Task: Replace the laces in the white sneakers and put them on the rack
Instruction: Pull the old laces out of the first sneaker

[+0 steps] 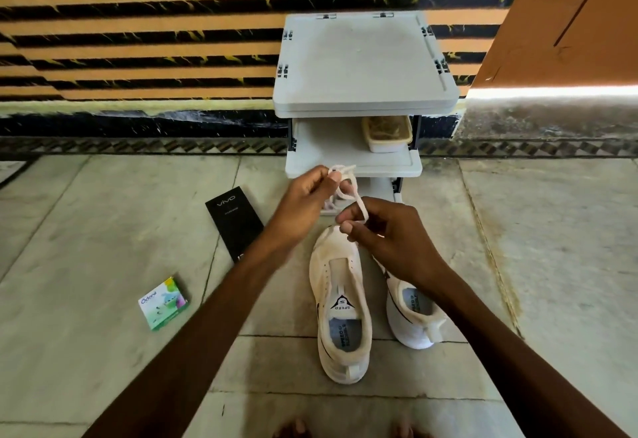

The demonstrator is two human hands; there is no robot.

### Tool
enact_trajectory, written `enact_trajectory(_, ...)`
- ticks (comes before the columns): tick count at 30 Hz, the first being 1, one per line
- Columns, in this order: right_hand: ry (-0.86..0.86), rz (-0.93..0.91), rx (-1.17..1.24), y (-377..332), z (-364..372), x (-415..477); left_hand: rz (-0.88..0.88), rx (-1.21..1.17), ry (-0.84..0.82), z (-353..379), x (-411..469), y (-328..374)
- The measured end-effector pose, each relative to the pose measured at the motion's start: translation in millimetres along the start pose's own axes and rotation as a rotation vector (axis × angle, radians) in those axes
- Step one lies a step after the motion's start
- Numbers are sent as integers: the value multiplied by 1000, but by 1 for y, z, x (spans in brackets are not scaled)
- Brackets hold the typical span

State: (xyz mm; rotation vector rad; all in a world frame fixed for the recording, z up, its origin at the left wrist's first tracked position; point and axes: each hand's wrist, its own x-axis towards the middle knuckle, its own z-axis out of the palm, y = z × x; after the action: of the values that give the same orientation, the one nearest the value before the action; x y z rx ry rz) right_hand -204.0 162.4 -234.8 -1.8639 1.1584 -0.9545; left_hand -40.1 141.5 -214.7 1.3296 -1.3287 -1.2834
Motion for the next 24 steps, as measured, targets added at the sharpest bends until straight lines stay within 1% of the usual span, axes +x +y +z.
enact_trajectory(1, 26, 5, 5, -5, -3, -1, -90, -186, 14, 12, 0, -6)
enact_trajectory(2, 55, 19, 13, -8, -6, -1, -152, -269, 30, 21, -2, -13)
enact_trajectory(5, 191, 78, 18, -14, -20, 1, -209, -228, 16, 46, -4, -25)
enact_trajectory(8, 322, 175, 10, -11, -37, 3, -258, -268, -33, 62, -9, -24)
enact_trajectory(10, 363, 230, 13, -3, -46, 3, -280, -242, -14, 67, -10, -27)
enact_trajectory(12, 401, 295, -10, 5, -53, -1, -263, -212, 13, 68, -8, -31)
enact_trajectory(16, 500, 426, 38, 23, -65, -8, -255, -201, 6, 63, -3, -31)
enact_trajectory(18, 479, 477, 44, 32, -65, -15, -263, -242, 3, 62, -1, -30)
enact_trajectory(19, 431, 490, 45, 36, -61, -20, -276, -308, 7, 63, 0, -29)
enact_trajectory(21, 291, 522, 105, 41, -49, -30, -335, -557, 1, 67, 4, -26)
enact_trajectory(23, 160, 619, 294, 40, -34, -37, -374, -811, -3, 70, 8, -24)
enact_trajectory(24, 112, 687, 412, 36, -27, -38, -374, -887, 3, 71, 11, -24)
